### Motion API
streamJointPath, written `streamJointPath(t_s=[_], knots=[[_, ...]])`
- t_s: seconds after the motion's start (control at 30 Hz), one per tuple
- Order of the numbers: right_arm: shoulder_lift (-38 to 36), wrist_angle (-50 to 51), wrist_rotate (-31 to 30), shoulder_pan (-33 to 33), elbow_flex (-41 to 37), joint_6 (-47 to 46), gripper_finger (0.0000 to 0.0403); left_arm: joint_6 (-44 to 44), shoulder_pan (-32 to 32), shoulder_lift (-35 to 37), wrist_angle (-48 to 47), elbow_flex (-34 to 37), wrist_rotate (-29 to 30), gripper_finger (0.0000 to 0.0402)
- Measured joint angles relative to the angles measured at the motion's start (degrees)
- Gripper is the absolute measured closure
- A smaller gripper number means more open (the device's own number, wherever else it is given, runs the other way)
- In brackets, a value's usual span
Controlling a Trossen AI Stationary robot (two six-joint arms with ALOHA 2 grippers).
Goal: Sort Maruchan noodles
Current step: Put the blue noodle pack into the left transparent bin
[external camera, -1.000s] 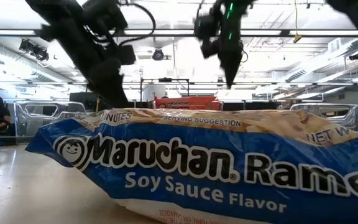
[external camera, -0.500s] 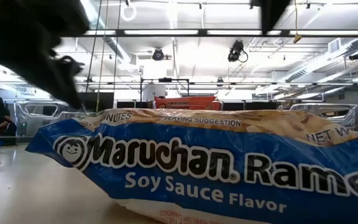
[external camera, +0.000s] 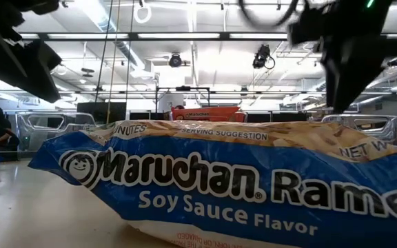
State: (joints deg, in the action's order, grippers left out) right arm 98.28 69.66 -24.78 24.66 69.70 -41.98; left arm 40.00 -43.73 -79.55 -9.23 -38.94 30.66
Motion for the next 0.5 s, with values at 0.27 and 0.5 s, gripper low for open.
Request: streamJointPath(t_s=[0.27,0.5], knots=[[0.0,-11.1,-1.1,-6.8,-7.8,6.8,0.0243,1.4,-3.0,-0.1,1.9,0.0,3.3,0.0169],[0.0,-32.0,15.3,-8.8,-10.0,15.1,0.0243,1.6,-3.7,-0.3,2.8,0.0,7.8,0.0169]])
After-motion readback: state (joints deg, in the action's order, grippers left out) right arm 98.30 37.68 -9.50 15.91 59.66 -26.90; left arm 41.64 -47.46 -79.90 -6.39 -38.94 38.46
